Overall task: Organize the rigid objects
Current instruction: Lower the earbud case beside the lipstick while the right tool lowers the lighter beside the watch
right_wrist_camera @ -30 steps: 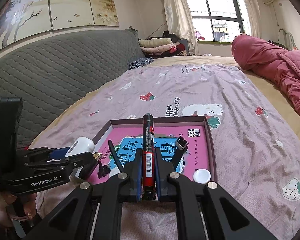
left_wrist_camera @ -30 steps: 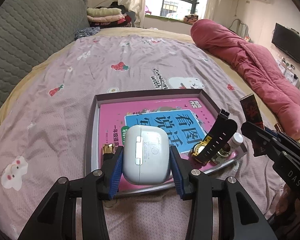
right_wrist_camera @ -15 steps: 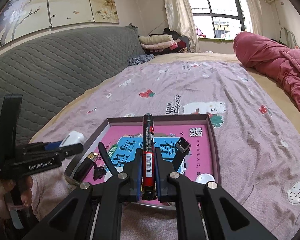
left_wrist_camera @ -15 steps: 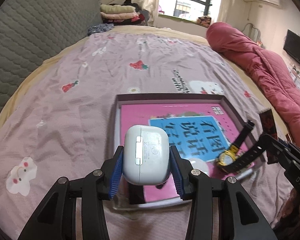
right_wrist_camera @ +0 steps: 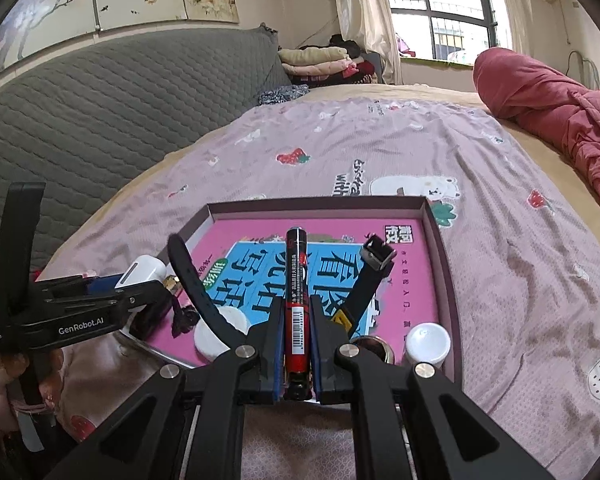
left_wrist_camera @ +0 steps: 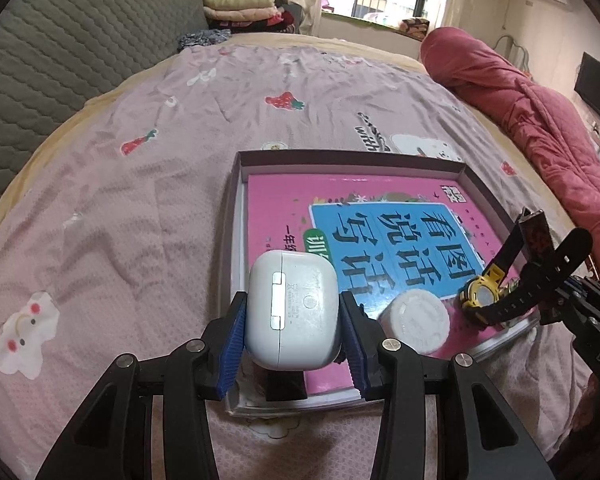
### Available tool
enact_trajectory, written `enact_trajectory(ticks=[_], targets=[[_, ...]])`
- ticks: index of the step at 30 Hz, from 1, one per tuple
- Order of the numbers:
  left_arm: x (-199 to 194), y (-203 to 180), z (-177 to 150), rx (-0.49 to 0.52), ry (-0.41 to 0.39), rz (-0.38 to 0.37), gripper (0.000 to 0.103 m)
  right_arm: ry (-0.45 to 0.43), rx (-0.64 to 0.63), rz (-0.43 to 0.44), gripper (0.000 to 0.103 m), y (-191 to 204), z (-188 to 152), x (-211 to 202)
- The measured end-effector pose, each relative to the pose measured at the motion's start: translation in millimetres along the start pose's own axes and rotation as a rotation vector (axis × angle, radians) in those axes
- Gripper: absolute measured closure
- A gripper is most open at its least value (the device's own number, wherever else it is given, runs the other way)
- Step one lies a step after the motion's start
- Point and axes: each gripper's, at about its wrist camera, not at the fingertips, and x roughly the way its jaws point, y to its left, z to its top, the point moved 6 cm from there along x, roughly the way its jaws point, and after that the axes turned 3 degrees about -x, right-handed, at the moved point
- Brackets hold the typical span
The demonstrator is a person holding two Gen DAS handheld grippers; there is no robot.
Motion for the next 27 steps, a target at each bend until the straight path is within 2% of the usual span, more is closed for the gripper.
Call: enact_trajectory(ticks=[15, 27], targets=[[7.3, -13.5, -6.3, 0.012, 0.009, -0.025, 0.058, 0.021, -0.018, -0.004, 0.092, 3.1, -5.2, 11.7], [8.8, -9.0, -4.8, 0.0, -0.004, -0.021, 0.058, 0.039, -0.015, -0.013, 0.092, 0.2, -9.0, 20.5]])
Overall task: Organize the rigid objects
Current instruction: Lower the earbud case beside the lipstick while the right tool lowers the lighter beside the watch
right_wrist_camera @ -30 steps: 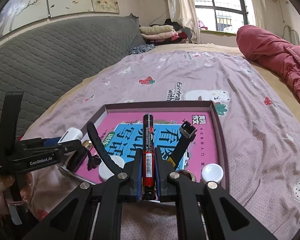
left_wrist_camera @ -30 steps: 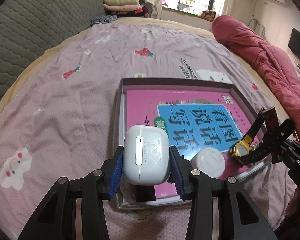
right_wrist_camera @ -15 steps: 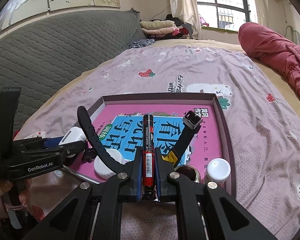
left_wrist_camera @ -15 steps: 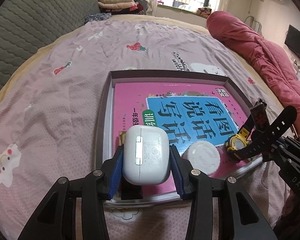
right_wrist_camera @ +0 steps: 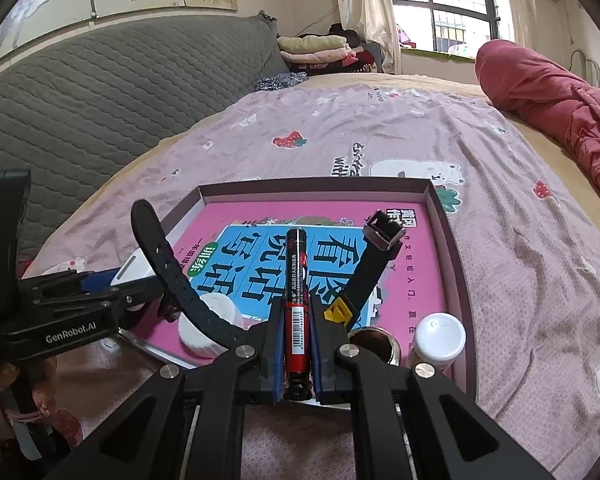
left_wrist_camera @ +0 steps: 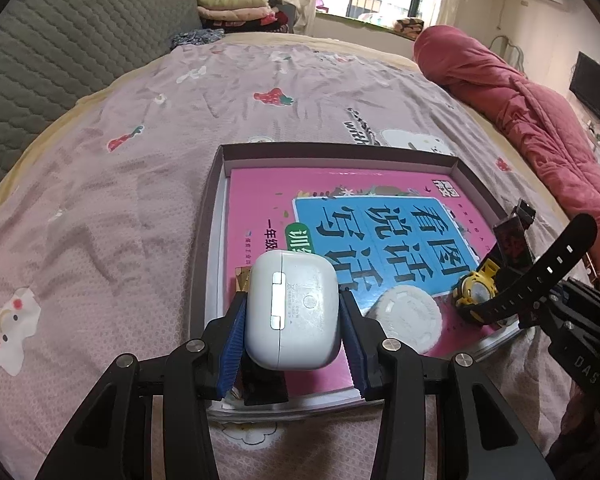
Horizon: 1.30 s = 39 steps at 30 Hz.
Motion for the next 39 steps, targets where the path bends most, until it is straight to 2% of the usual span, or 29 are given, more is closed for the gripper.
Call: enact_trajectory(ticks=[19, 39], targets=[[4.0, 5.4, -1.7, -0.018, 0.005, 0.001, 0.058, 0.028, -0.028, -0.029, 0.092, 2.0, -9.9, 13.3], [4.2, 5.3, -2.6, -0.016, 0.009, 0.01, 0.057, 0.008, -0.028, -0.028, 0.092, 4.4, -8.9, 9.4]])
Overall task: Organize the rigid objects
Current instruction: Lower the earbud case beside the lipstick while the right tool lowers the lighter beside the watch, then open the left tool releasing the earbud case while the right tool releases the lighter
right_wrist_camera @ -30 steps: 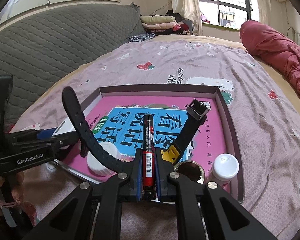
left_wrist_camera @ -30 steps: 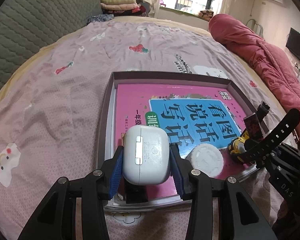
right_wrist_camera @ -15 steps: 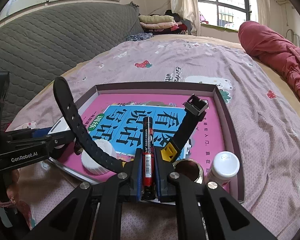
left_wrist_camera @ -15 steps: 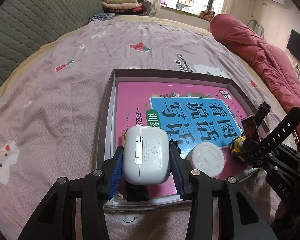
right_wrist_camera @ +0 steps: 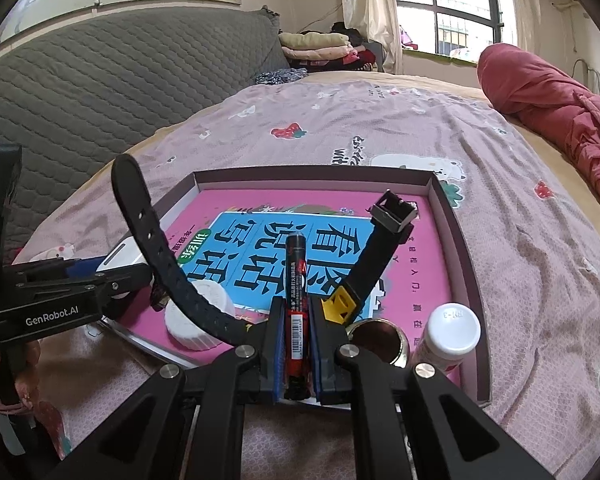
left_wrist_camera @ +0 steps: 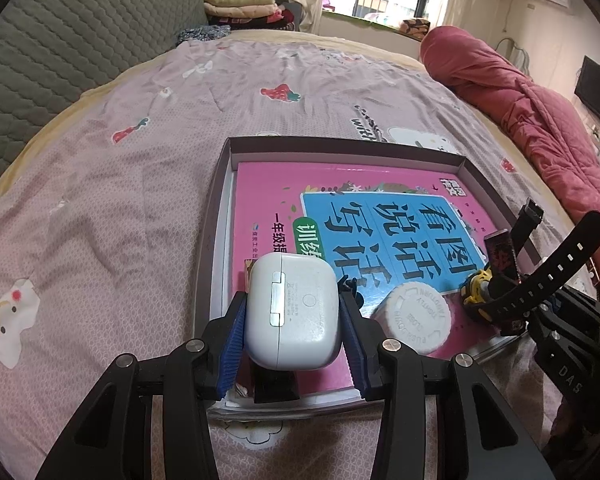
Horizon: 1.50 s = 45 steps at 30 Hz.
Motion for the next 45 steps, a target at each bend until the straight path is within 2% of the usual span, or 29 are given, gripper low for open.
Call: enact_trajectory(ticks=[10, 12, 15, 19, 31, 33, 36, 43, 45], targets=[[-0.7, 1.0, -1.2, 0.005, 0.004, 0.002, 0.057, -0.012, 0.012, 0.001, 0.09, -5.4, 2.6, -2.5], [-1.0, 1.6, -1.1, 0.0, 0.006, 0.002, 0.057, -0.02, 0.012, 0.001, 0.081, -5.5, 3.4, -4.3], [-2.2, 0.9, -1.3, -0.006, 0.004, -0.002, 0.057, -0.032, 0.015, 0.005, 0.073, -5.9, 4.7, -7.8], [-7.4, -0.1, 1.6, -0.005, -0.015, -0.001, 0.051, -0.046, 0.019, 0.002, 0.072, -7.6, 6.5, -13.1], [-15.4, -1.8, 2.1, 0.003, -0.024, 0.009, 0.05, -0.069, 0.017, -0.023, 0.071, -9.9, 9.6, -24.5], [-18.7, -3.2, 1.1, 0.005, -0.027, 0.01, 0.049, -0.073, 0.019, -0.029, 0.068, -11.6, 10.1, -26.9], [-23.8, -4.8, 0.2, 0.007, -0.031, 0.014, 0.043, -0.078, 0.026, -0.036, 0.059, -13.8, 10.5, -30.6], [-39.1, -9.1, -0.8, 0.01, -0.049, 0.019, 0.036, -0.092, 0.024, -0.058, 0.058, -12.0, 12.4, -44.0], [-44.3, -11.0, -1.7, 0.013, -0.056, 0.018, 0.034, -0.098, 0.019, -0.066, 0.054, -10.0, 12.5, -49.8]])
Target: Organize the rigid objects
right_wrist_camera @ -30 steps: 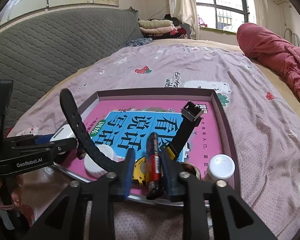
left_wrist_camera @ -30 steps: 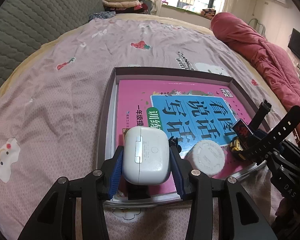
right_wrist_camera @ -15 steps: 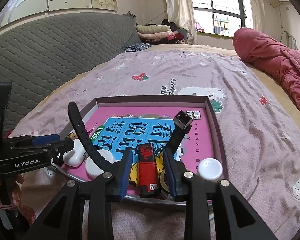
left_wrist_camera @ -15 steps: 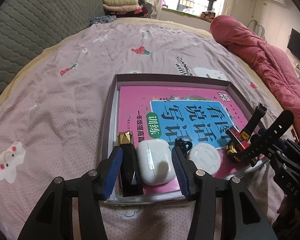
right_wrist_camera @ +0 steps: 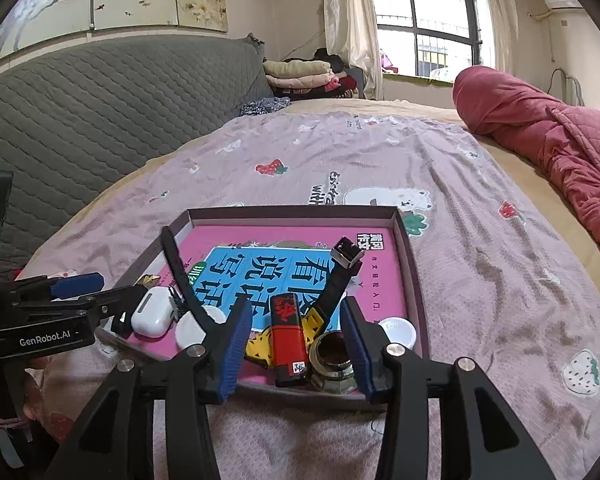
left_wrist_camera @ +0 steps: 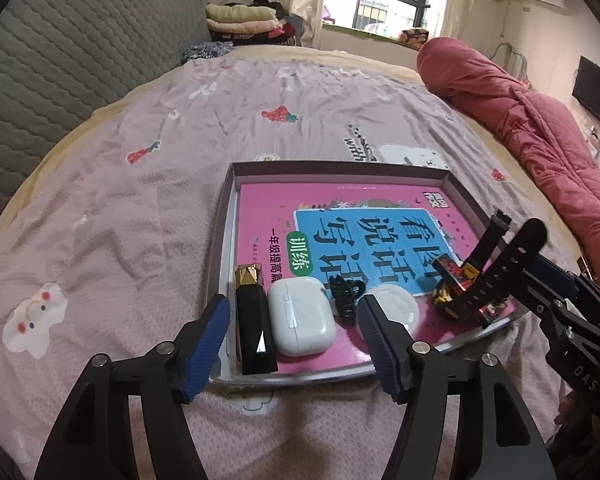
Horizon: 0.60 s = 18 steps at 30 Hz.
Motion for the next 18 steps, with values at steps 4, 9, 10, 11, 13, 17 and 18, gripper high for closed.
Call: enact_trajectory(ticks=[4, 9, 10, 11, 13, 17, 18], targets=[[-11.8, -4.2, -3.1, 0.0, -0.009, -0.01, 0.031, -0.004, 0.004, -0.011, 0.052, 2.6, -0.8, -10.6], [-25.7, -9.5, -8.2, 0.01, -0.019, -0.017, 0.029, -0.008, -0.004, -0.039, 0.05, 6.7, -2.3, -22.7], [-28.6, -10.0, -8.9, 0.01, -0.022, -0.017, 0.029, -0.009, -0.003, -0.043, 0.05, 6.9, -2.3, -24.9], [-30.6, -10.1, -9.2, 0.01, -0.022, -0.016, 0.029, -0.013, -0.001, -0.046, 0.05, 7.2, -2.1, -27.8], [-36.0, -9.7, -9.6, 0.009, -0.028, -0.011, 0.028, -0.019, 0.0, -0.057, 0.049, 7.8, -1.9, -34.2], [-46.8, -8.4, -11.0, -0.006, -0.036, -0.008, 0.026, -0.02, 0.01, -0.068, 0.048, 8.4, -4.8, -46.4], [-49.8, -7.8, -11.5, -0.009, -0.039, -0.005, 0.026, -0.019, 0.011, -0.071, 0.047, 8.7, -6.4, -49.3]])
